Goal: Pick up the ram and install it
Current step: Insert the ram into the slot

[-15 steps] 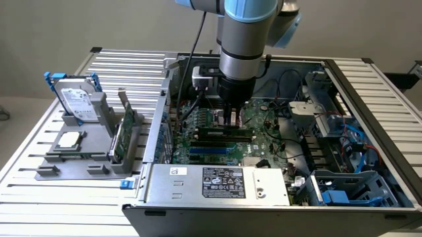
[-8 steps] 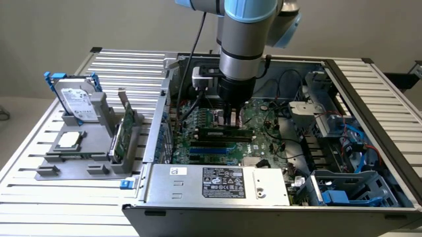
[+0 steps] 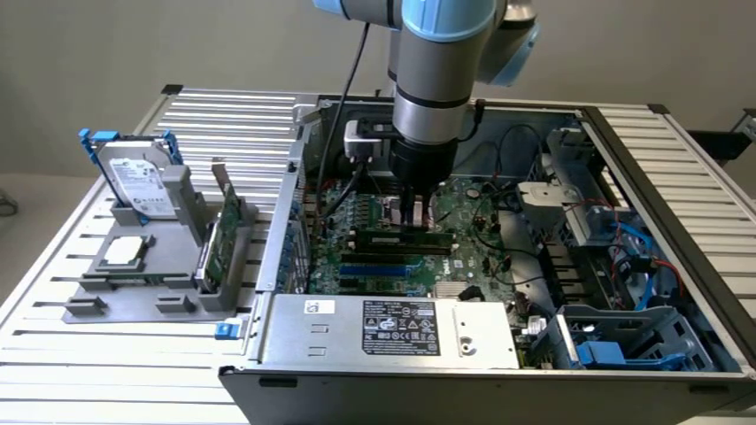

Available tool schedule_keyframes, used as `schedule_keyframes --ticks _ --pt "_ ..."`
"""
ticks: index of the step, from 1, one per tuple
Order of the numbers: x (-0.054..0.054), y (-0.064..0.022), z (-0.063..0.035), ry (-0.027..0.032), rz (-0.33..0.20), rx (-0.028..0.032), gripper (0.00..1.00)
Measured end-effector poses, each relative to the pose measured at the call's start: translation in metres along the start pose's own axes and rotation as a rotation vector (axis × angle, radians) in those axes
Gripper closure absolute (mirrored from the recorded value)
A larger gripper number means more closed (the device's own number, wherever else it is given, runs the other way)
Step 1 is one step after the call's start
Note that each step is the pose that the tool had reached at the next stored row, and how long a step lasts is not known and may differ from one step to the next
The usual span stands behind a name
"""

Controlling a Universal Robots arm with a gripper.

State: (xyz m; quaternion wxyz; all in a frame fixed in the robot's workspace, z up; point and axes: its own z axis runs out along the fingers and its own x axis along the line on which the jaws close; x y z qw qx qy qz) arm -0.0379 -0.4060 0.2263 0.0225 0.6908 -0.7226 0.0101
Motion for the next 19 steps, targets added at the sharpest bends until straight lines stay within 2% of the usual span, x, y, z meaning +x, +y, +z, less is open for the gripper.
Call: schedule_keyframes --ticks 19 --pt "-0.0019 0.0007 0.0028 0.0065 0.0 0.0003 0.86"
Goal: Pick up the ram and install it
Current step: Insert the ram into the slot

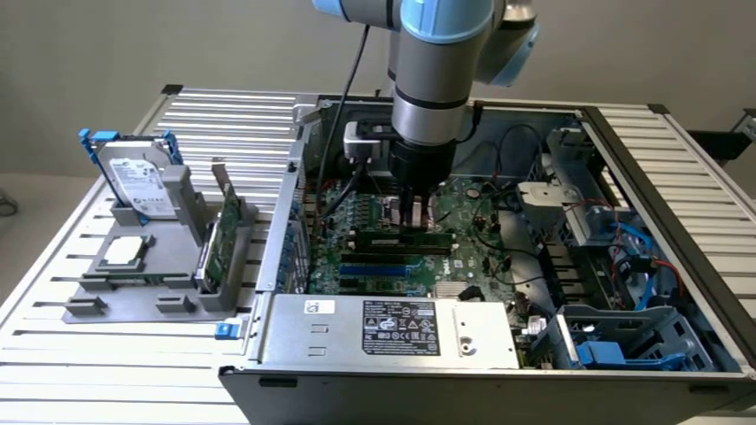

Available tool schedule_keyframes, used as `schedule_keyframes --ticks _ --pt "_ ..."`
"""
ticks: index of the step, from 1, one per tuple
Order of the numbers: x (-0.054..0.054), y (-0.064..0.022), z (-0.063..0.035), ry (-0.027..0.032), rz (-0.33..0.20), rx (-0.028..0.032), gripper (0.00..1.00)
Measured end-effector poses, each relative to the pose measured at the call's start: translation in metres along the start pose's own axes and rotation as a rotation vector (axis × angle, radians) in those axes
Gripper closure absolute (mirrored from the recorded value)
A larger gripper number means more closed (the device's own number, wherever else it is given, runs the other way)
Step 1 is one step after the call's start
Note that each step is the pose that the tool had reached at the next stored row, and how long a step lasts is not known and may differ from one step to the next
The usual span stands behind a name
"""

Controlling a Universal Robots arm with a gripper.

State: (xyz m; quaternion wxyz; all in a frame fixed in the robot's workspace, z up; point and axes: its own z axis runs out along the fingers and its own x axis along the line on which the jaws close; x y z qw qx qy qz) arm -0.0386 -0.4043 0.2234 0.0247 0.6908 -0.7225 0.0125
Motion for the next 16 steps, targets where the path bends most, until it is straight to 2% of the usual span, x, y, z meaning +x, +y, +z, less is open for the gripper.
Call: schedule_keyframes --ticks 6,16 --pt "-0.0012 0.0006 0.0008 0.0014 0.0 0.0003 0.86" --pt "-0.0019 0.001 0.0039 0.0088 0.0 0.0004 0.86"
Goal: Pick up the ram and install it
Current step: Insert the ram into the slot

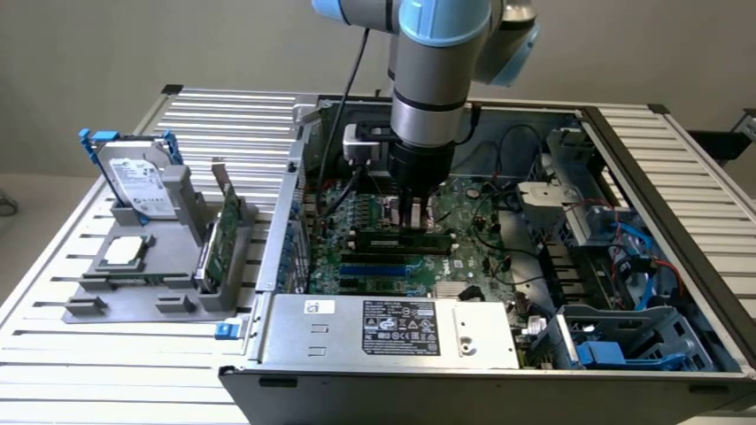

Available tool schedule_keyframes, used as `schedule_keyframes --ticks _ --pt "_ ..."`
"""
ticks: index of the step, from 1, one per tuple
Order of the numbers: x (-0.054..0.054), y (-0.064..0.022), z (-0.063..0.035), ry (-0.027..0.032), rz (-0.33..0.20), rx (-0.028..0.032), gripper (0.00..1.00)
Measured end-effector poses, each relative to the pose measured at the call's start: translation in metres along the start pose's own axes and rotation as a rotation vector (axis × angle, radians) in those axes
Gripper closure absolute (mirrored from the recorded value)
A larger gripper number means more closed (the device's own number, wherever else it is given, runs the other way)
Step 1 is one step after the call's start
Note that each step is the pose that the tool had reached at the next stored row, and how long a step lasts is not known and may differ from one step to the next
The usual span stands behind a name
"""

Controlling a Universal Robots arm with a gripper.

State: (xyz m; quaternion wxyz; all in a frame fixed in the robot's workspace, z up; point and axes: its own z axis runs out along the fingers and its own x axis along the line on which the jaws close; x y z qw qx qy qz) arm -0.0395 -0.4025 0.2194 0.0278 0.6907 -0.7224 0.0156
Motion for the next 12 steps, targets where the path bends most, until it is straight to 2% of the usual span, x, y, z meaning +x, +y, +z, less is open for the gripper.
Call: schedule_keyframes --ticks 2,3,4,5,7,8,12 --pt "0.0 0.0002 0.0 -0.0001 0.0 -0.0004 0.86" --pt "0.0 0.0002 -0.0002 -0.0001 0.0 -0.0001 0.78" --pt "0.0 0.0002 -0.0014 -0.0001 0.0 -0.0001 0.78" --pt "0.0 0.0002 -0.0035 -0.0002 0.0 -0.0001 0.73" --pt "0.0 0.0002 -0.0097 -0.0001 0.0 -0.0005 0.73" --pt "0.0 0.0003 -0.0138 -0.0002 0.0 -0.0005 0.66" --pt "0.001 0.0006 -0.0295 -0.0001 0.0 -0.0015 0.66"
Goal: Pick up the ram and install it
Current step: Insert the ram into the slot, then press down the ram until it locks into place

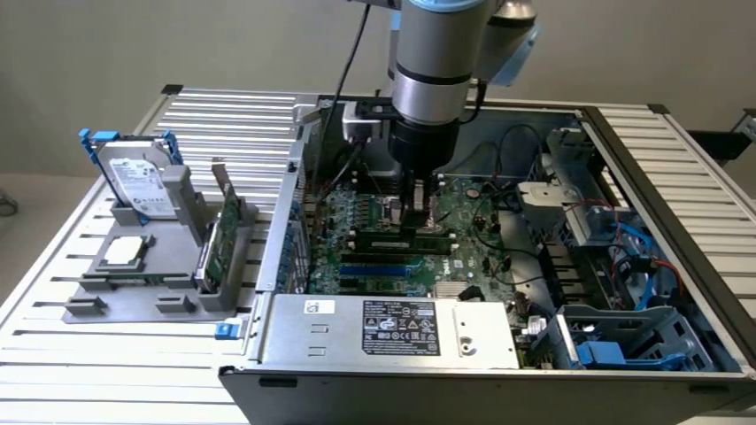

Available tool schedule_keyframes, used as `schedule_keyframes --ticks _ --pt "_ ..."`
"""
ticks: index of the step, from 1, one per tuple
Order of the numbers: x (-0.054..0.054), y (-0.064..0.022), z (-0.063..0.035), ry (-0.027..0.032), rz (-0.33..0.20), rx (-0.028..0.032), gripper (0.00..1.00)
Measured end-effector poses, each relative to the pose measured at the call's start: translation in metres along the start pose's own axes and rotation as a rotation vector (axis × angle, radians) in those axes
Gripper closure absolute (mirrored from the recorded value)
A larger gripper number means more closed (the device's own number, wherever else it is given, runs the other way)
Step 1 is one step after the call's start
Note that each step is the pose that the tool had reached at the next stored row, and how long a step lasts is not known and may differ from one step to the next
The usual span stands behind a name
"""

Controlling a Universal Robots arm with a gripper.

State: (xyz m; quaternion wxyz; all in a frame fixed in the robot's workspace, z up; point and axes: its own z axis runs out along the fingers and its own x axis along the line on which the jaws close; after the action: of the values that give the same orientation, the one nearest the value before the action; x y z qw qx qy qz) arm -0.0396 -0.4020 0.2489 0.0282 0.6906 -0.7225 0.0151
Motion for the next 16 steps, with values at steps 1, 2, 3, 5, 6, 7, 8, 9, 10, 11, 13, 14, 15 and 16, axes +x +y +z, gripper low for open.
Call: schedule_keyframes --ticks 1,2,3,5,6,7,8,9,10,11,13,14,15,16 --pt "0.0002 0.0 -0.003 0.0 0.0 -0.0003 0.66" --pt "0.0003 0.0001 -0.0047 0.0 0.0 -0.0003 0.68" --pt "0.0004 0.0001 -0.0057 0.0 0.0 -0.0004 0.75" --pt "0.0003 0.0 -0.006 -0.0002 0.0 -0.0005 0.81" --pt "0.0003 0.0 -0.006 -0.0002 0.0 -0.0005 0.87" --pt "0.0004 0.0 -0.006 -0.0002 0.0 -0.0005 0.87" --pt "0.0004 0.0 -0.006 -0.0002 0.0 -0.0006 0.89" --pt "0.0004 0.0 -0.006 -0.0001 0.0 -0.0006 0.89" --pt "0.0004 0.0 -0.0061 -0.0001 0.0 -0.0006 0.89" --pt "0.0004 0.0 -0.0061 -0.0001 0.0 -0.0006 0.89" --pt "0.0004 0.0 -0.0061 -0.0001 0.0 -0.0006 0.89" --pt "0.0004 0.0 -0.0061 -0.0001 0.0 -0.0006 0.89" --pt "0.0004 0.0 -0.0061 0.0 0.0 -0.0006 0.89" --pt "0.0004 0.0 -0.0061 0.0 0.0 -0.0006 0.89"
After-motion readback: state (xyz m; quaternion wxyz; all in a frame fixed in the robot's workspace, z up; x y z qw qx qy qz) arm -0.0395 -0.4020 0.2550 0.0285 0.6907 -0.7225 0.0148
